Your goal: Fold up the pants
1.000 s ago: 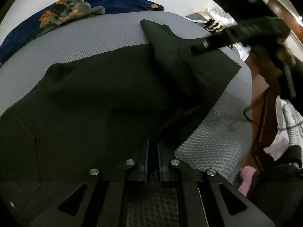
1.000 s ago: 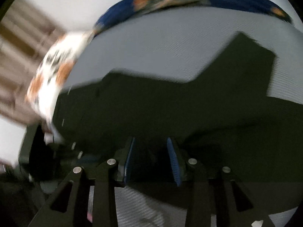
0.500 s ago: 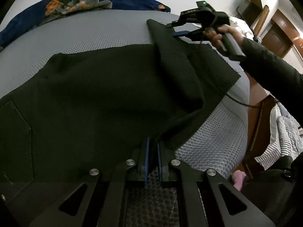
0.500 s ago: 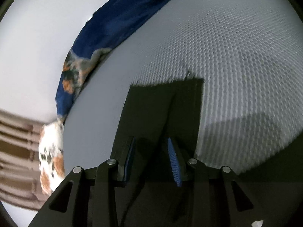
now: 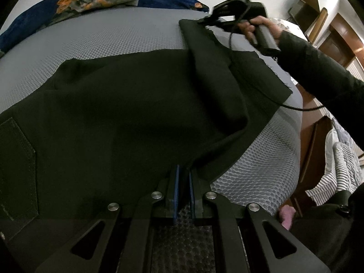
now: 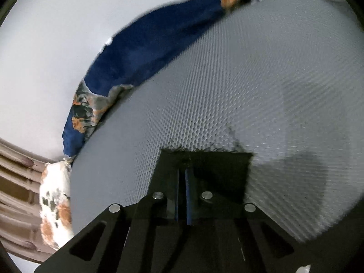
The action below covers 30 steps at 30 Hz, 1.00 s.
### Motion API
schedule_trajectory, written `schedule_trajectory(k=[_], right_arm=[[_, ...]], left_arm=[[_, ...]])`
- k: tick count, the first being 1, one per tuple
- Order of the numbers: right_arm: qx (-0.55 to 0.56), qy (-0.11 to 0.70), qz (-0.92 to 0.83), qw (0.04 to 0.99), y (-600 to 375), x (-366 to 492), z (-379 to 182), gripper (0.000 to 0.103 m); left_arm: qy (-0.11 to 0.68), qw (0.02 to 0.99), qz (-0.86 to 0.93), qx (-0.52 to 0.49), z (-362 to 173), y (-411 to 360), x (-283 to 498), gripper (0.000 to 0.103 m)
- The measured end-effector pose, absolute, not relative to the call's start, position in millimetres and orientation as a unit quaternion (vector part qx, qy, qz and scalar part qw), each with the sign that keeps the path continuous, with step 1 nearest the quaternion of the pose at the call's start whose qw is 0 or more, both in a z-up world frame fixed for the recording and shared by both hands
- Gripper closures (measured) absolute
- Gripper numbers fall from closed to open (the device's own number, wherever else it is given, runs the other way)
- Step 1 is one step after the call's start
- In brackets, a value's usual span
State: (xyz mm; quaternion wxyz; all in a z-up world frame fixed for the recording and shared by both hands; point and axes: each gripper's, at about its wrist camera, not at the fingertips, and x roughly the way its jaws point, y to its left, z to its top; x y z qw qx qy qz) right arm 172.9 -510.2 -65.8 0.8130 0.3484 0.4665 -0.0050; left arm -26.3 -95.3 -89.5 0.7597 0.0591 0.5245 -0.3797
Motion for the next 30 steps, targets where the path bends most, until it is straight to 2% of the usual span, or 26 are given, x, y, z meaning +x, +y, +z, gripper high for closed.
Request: schedule_trajectory(k=[6, 12, 21, 30], right_arm=[[0.313, 0.42, -0.079, 0.848, -539.1, 74.2, -7.6, 0.1], [0.287, 0.422, -0.175, 0.842, -586.6, -4.8, 38.5, 0.1], [0.302, 0.478, -0.261, 0.782, -610.1, -84.4, -24.8, 0.101], [0.297, 0.486, -0.263, 0.779, -609.4, -92.3, -34.6, 0.099]], left_arm=[[0.516, 0.76, -0.388, 0.07, -91.0, -98.5, -29.5, 0.095], [0.505, 0.76, -0.399, 0.087, -88.5, -105.1, -32.1, 0.095], [0.499, 0.757, -0.406, 0.115, -92.8, -116.3, -36.7, 0.095], [0.502, 0.755, -0.406, 0.118, -95.8, -122.1, -36.1, 0.094]])
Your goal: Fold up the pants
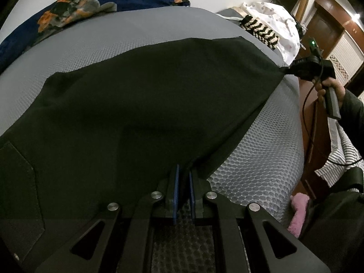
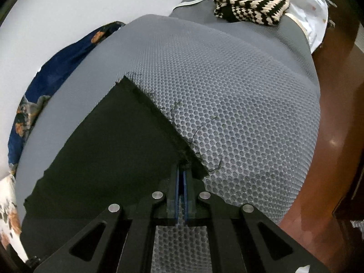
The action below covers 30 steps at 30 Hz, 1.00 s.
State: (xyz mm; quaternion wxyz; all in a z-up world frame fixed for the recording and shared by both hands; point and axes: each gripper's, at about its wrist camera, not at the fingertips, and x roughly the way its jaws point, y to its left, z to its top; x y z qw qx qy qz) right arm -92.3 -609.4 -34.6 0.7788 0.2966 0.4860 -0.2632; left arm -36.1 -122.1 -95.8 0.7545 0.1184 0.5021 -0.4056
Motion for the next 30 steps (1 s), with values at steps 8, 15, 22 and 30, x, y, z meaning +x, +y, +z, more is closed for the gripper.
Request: schedule_trajectory(k=[8, 15, 22, 30], right_arm=[[0.299, 0.489, -0.235, 0.785, -615.8, -79.9, -9.2, 0.077], [0.291, 0.492, -0.115, 0.812, -626.4, -18.0, 4.8, 0.077], [0.281, 0.536, -0.065, 0.793, -638.1, 48.5, -30.9, 0.077], [0.275, 0.563, -0.06, 0.777, -653.3, 73.0, -61.8, 0.077]], left_arm=[[0.532, 0.746, -0.392, 0.08, -91.2, -119.0, -25.9, 0.077], [0.513, 0.761, -0.394, 0.047, -66.5, -104.8, -19.9, 0.058], [0.52, 0.788, -0.329, -0.019, -66.3, -86.7, 13.9, 0.058], [0.53, 0.795, -0.292, -0.047, -73.4, -78.4, 30.8, 0.058]])
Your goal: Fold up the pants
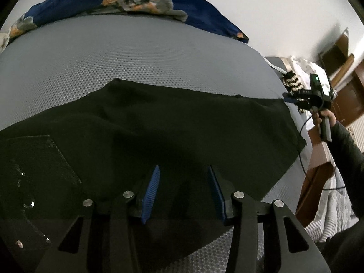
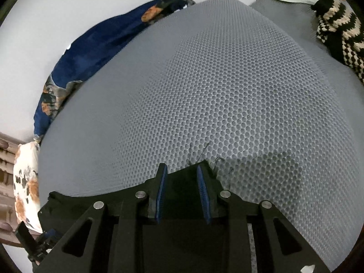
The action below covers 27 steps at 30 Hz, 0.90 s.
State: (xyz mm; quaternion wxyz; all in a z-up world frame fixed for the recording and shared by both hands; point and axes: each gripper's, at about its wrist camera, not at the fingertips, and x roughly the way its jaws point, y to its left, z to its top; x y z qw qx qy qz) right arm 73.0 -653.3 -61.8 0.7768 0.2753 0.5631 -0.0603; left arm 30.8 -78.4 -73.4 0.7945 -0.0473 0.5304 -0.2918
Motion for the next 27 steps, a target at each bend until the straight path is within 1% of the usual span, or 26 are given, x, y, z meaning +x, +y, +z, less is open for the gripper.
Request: schedule_trajectory(k=[9, 10, 12, 13, 14, 15, 19, 21, 24, 27], right_arm=[[0.252, 0.57, -0.055, 0.78, -648.1, 79.0, -75.4, 0.078], [0.255, 0.541, -0.048, 0.8, -645.1, 79.3, -75.8, 0.078], [0.252, 0.544, -0.037, 0.799, -638.3, 76.3, -77.1, 0.086], [0.246, 0.545, -0.038, 0.801, -635.8, 74.0, -76.9, 0.093], [0.236, 0.54, -0.04, 0.807, -632.5, 70.7, -74.8, 0.097], [0.228, 0.531, -0.043, 0.815, -629.9, 66.5, -70.6, 0.098], [0.206, 0.458, -0.083, 0.861, -624.5, 43.7, -37.7, 0.1], [0.216, 0.432, -0.097, 0.87, -625.3, 36.6, -29.3, 0.101], [0.218, 0.434, -0.121, 0.866, -622.6, 42.5, -38.2, 0.101], [0.219, 0.453, -0.143, 0.852, -624.8, 51.2, -59.9, 0.101]], left_arm=[[0.534, 0.797, -0.278, -0.049, -75.0, -85.6, 40.1, 0.058], [0.535, 0.797, -0.276, -0.048, -75.9, -86.0, 40.4, 0.058], [0.536, 0.798, -0.271, -0.049, -77.1, -85.4, 41.4, 0.058], [0.536, 0.798, -0.27, -0.049, -77.4, -85.4, 42.7, 0.058], [0.537, 0.799, -0.268, -0.047, -78.4, -85.5, 43.5, 0.058], [0.537, 0.8, -0.266, -0.047, -79.0, -85.2, 44.5, 0.058], [0.529, 0.809, -0.251, -0.049, -78.1, -79.3, 50.2, 0.058], [0.521, 0.816, -0.243, -0.051, -75.8, -74.8, 53.3, 0.058], [0.512, 0.826, -0.229, -0.048, -76.1, -69.0, 58.5, 0.058], [0.509, 0.834, -0.21, -0.044, -81.4, -62.2, 62.5, 0.058]])
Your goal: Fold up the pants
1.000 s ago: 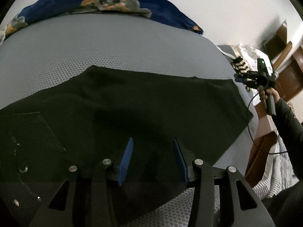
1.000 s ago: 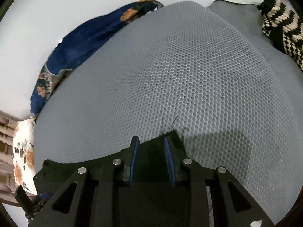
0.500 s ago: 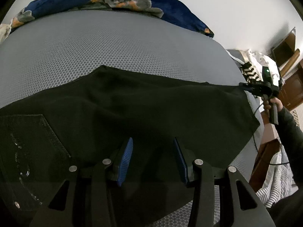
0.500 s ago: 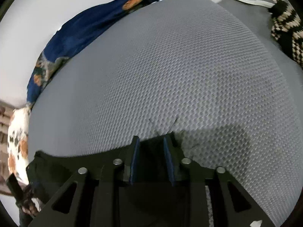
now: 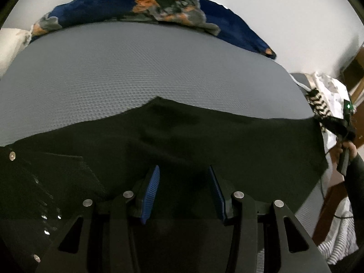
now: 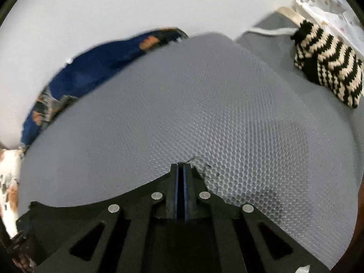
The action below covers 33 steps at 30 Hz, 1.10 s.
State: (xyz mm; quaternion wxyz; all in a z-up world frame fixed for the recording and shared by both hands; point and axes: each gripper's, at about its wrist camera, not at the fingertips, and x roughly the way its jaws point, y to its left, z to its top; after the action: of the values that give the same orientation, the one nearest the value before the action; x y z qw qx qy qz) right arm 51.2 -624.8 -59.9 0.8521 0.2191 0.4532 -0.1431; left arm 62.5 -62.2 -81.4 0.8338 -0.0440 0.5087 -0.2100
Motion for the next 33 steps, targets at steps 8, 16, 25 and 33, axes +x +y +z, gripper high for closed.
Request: schedule_trajectory(k=[8, 16, 25, 33], right_arm=[[0.237, 0.472, -0.181, 0.83, -634.7, 51.8, -77.7, 0.092], [0.218, 0.459, -0.144, 0.849, -585.8, 56.5, -28.8, 0.084], [0.154, 0.514, 0.105, 0.837, -402.3, 126.0, -22.9, 0.083], [0.1, 0.576, 0.28, 0.762, -239.0, 178.5, -47.9, 0.074]], left_arm=[[0.514, 0.833, -0.197, -0.049, -98.2, -46.2, 71.2, 0.058], [0.503, 0.841, -0.196, -0.049, -80.4, -35.7, 61.3, 0.058], [0.502, 0.848, -0.157, -0.067, -77.9, 22.4, 41.7, 0.058], [0.5, 0.844, -0.167, -0.096, -84.1, 51.6, 18.0, 0.058]])
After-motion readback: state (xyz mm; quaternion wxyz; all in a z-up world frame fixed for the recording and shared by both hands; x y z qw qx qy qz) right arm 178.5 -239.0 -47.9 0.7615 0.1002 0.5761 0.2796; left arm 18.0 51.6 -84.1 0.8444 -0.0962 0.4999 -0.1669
